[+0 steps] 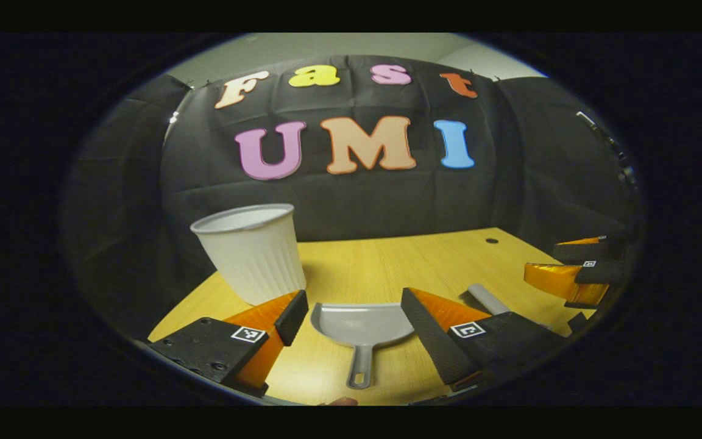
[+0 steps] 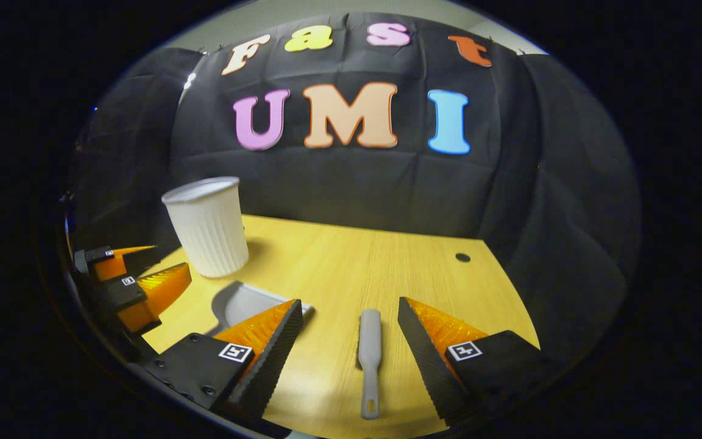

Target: Pick up the small broom and dustpan from the desktop, sweep the trash into the dustpan with the broom, and then empty the trash into the garbage bin.

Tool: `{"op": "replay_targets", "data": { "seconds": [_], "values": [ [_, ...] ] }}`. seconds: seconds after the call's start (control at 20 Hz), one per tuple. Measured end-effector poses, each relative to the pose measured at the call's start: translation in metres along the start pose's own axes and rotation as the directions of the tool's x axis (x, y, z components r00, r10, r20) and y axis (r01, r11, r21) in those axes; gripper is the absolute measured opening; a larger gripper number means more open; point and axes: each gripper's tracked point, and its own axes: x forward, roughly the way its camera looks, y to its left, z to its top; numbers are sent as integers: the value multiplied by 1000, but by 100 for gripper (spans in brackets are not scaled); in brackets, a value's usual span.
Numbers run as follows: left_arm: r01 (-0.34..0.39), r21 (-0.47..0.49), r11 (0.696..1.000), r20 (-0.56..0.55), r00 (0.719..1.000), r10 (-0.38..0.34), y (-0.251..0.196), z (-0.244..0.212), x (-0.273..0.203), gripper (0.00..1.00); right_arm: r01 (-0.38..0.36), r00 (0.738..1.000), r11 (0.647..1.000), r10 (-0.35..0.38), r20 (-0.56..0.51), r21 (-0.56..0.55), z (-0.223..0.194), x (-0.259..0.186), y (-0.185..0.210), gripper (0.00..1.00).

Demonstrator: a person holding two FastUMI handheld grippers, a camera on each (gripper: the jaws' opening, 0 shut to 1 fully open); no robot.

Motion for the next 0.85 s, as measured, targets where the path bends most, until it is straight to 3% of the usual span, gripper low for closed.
{"op": "replay_targets", "data": {
  "seconds": [0.15, 0.3, 0.6, 0.85],
  "values": [
    [-8, -44, 999, 148, 989, 14, 8, 48, -12, 94, -13, 986, 999, 6, 168, 43, 43, -22, 6, 99],
    [-22, -58, 998, 265, 964, 37, 17, 85, -21, 93, 7, 962, 1000, -11, 272, 14, 68, -37, 1, 99],
    [-24, -15, 1000, 331, 943, 27, 21, 115, -25, 93, 23, 952, 999, -32, 303, 35, 76, -42, -3, 99],
    [-19, -6, 1000, 305, 952, 20, 20, 115, -19, 93, 34, 947, 998, -46, 318, 43, 81, -45, -8, 99]
  ]
}}
